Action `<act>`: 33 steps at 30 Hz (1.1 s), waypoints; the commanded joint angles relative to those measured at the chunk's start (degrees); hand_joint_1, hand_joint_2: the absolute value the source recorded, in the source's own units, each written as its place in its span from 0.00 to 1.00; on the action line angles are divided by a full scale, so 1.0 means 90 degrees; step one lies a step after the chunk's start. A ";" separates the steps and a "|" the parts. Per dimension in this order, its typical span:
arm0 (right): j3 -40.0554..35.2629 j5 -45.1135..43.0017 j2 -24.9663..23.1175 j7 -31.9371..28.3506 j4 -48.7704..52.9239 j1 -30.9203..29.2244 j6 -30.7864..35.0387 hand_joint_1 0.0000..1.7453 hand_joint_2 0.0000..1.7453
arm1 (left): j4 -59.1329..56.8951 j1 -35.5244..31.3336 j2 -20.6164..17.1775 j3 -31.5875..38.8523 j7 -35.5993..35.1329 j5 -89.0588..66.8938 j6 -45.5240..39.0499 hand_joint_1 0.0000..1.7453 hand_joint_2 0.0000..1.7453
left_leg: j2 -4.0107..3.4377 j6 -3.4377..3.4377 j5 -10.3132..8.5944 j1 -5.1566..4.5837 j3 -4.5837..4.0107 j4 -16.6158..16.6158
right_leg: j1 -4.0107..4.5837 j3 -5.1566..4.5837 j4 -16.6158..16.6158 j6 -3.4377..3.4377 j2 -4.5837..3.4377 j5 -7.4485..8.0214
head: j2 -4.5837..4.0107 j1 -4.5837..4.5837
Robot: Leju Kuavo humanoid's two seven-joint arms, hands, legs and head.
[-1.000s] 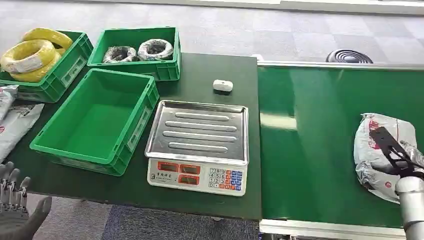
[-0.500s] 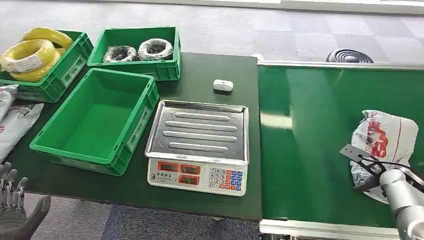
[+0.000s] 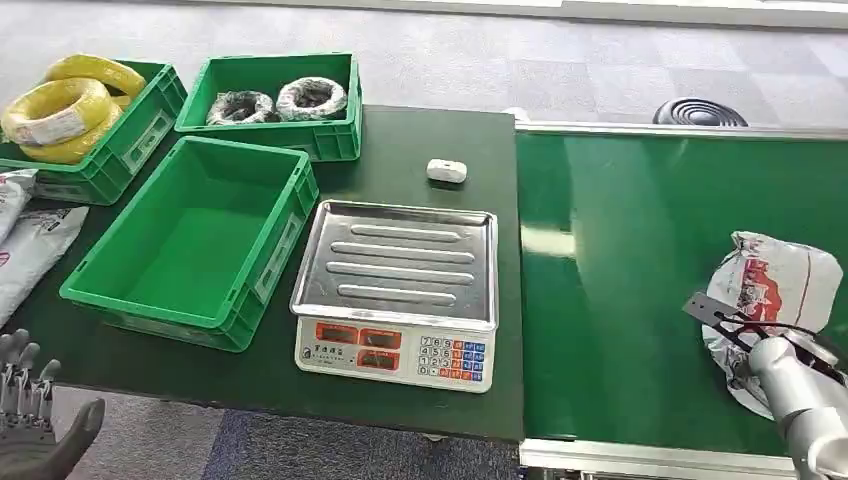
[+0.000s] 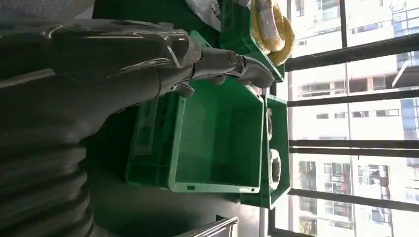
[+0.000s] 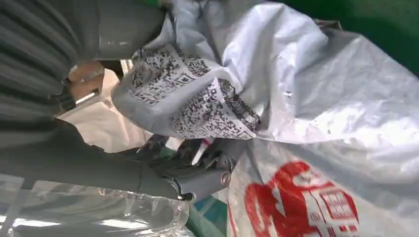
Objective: Moved the parcel from conveyor to table for the left to box.
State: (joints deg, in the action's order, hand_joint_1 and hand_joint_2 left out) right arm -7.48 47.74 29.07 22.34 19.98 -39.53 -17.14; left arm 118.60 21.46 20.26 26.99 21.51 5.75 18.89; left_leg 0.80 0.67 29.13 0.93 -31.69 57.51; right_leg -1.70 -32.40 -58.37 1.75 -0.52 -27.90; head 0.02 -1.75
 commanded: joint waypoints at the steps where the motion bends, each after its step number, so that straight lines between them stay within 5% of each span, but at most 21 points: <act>1: 0.0182 -0.0116 -0.0155 0.0015 -0.0249 0.0102 0.0106 1.00 1.00 | -0.0337 -0.0051 -0.0029 0.0227 -0.0056 -0.0023 0.0134 0.00 1.00 | -0.0006 -0.0002 -0.0002 0.0001 0.0009 -0.0009 | 0.0003 0.0006 0.0008 -0.0010 0.0000 0.0003 | 0.0000 0.0000; 3: 0.0584 -0.0300 -0.0322 0.0026 -0.0178 0.0051 0.0839 1.00 1.00 | -0.0297 -0.0029 -0.0029 0.0246 -0.0084 -0.0015 0.0097 0.00 1.00 | -0.0009 -0.0003 -0.0003 -0.0001 0.0011 -0.0012 | 0.0002 0.0006 0.0011 -0.0012 -0.0001 0.0004 | 0.0000 -0.0002; 5: 0.1142 -0.0600 -0.0647 -0.0404 0.0296 -0.0103 0.2569 1.00 1.00 | -0.0054 0.0131 -0.0029 0.0256 -0.0149 0.0117 -0.0081 0.00 1.00 | -0.0023 -0.0004 -0.0005 -0.0001 0.0013 -0.0018 | 0.0002 0.0003 0.0015 -0.0016 -0.0012 0.0010 | 0.0000 -0.0002; 6: 0.1852 -0.1257 -0.0960 -0.1601 0.0781 -0.0165 0.4004 1.00 1.00 | 0.0159 0.0278 -0.0029 0.0245 -0.0183 0.0249 -0.0214 0.00 1.00 | -0.0043 -0.0004 -0.0003 -0.0002 0.0014 -0.0018 | 0.0002 -0.0003 0.0014 -0.0018 -0.0031 0.0014 | 0.0000 0.0000; 9: 0.1811 -0.1295 -0.0976 -0.1638 0.1366 -0.0101 0.4197 1.00 1.00 | 0.0267 0.0348 -0.0029 0.0237 -0.0225 0.0329 -0.0222 0.00 1.00 | -0.0062 -0.0001 0.0004 -0.0004 -0.0024 -0.0004 | -0.0001 -0.0027 -0.0011 -0.0014 -0.0054 0.0014 | 0.0000 0.0002; 13: 0.2116 -0.2364 -0.1217 -0.3534 0.2581 0.0331 0.5008 1.00 1.00 | 0.0091 0.0266 -0.0029 0.0095 -0.0035 0.0203 -0.0212 0.00 1.00 | -0.0031 -0.0001 -0.0004 0.0003 0.0000 -0.0013 | 0.0006 -0.0011 0.0007 -0.0019 -0.0019 0.0009 | 0.0000 0.0000; 14: 0.1811 -0.2268 -0.1227 -0.3516 0.2877 0.0347 0.4898 1.00 0.00 | 0.0028 0.0233 -0.0029 0.0065 0.0019 0.0139 -0.0180 0.00 1.00 | -0.0014 0.0000 -0.0004 0.0003 -0.0003 -0.0010 | 0.0004 -0.0011 0.0002 -0.0014 -0.0008 0.0007 | 0.0000 0.0005; 18: 0.0497 -0.1984 -0.1609 -0.3812 0.4891 0.0755 0.4848 1.00 0.00 | -0.0158 0.0112 -0.0029 -0.0106 0.0229 -0.0066 -0.0123 0.00 1.00 | -0.0052 0.0000 -0.0004 -0.0004 -0.0007 -0.0018 | 0.0000 -0.0027 -0.0001 -0.0023 -0.0041 0.0016 | 0.0000 0.0000; 21: -0.1575 -0.2377 -0.1381 -0.4076 0.6144 0.0780 0.1887 1.00 0.00 | -0.0481 -0.0195 -0.0211 -0.0152 0.0444 -0.0206 0.0141 0.00 1.00 | -0.0079 0.0002 -0.0006 -0.0005 -0.0001 -0.0028 | 0.0000 -0.0031 0.0000 -0.0026 -0.0062 0.0020 | 0.0000 -0.0002; 27: -0.1591 -0.2374 -0.1345 -0.4005 0.6148 0.0818 0.1898 1.00 0.00 | -0.0563 -0.0262 -0.0268 -0.0140 0.0457 -0.0210 0.0127 0.00 1.00 | -0.0033 0.0002 -0.0010 0.0007 0.0006 -0.0011 | 0.0008 -0.0020 -0.0004 -0.0016 -0.0024 0.0005 | 0.0000 0.0000; 28: -0.1574 -0.2390 -0.1322 -0.4033 0.6137 0.0821 0.1895 1.00 1.00 | -0.0554 -0.0253 -0.0265 -0.0140 0.0459 -0.0207 0.0129 0.00 1.00 | -0.0024 0.0000 -0.0016 0.0008 0.0002 -0.0018 | 0.0011 -0.0018 0.0004 -0.0023 -0.0012 0.0009 | 0.0000 0.0000; 29: -0.2205 -0.3038 -0.1030 -0.4392 0.6064 0.0591 -0.0111 1.00 1.00 | -0.0648 -0.0303 -0.0445 -0.0274 0.0495 -0.0221 0.0230 0.00 1.00 | 0.0003 -0.0002 -0.0015 0.0005 -0.0002 -0.0014 | 0.0006 -0.0012 0.0001 -0.0016 0.0012 0.0002 | 0.0000 -0.0002; 30: -0.2996 -0.2396 -0.0997 -0.4694 0.6062 0.0261 -0.0776 1.00 1.00 | -0.0792 -0.0439 -0.0574 -0.0329 0.0546 -0.0284 0.0150 0.00 1.00 | 0.0001 -0.0002 -0.0016 0.0007 -0.0006 -0.0013 | 0.0008 -0.0014 0.0002 -0.0015 0.0008 0.0004 | 0.0000 0.0005; 33: -0.4203 -0.1933 -0.1597 -0.4577 0.6024 -0.0211 -0.1410 1.00 1.00 | -0.0612 -0.0459 -0.0504 -0.0298 0.0477 -0.0317 0.0038 0.00 1.00 | -0.0060 0.0003 -0.0013 0.0001 -0.0003 -0.0017 | 0.0002 -0.0026 -0.0005 -0.0021 -0.0050 0.0015 | 0.0000 0.0002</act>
State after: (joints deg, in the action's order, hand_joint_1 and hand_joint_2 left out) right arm -18.91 23.52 17.22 -16.51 72.35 -32.01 -11.39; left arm 117.35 19.61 19.14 25.70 25.94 3.85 20.41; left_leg 0.77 0.72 29.02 1.03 -31.89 57.49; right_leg -1.62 -32.51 -58.42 1.71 -0.53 -27.88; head 0.02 -1.73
